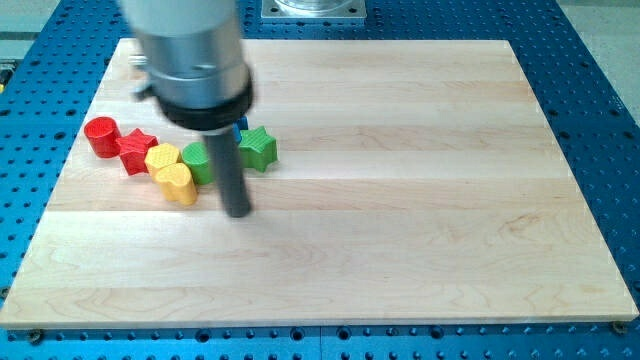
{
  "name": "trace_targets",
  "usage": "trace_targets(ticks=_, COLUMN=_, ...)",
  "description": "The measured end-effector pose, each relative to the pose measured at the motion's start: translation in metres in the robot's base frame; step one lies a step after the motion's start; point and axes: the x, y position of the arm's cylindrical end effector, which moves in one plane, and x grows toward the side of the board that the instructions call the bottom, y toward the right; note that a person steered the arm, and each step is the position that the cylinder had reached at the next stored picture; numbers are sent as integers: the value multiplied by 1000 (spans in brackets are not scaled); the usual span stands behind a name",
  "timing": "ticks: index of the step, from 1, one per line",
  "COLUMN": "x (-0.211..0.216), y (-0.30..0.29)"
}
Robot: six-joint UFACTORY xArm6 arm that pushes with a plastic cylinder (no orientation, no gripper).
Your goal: Move the green star to the bottom right of the heart
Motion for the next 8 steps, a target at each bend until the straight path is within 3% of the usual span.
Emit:
trace_targets(ticks=1, x=-59, y=68)
trace_targets(ticks=2, x=-114, y=64)
trace_targets(ticks=5, x=-109, y=-5)
trace_targets(ticks=8, x=-16, y=-24)
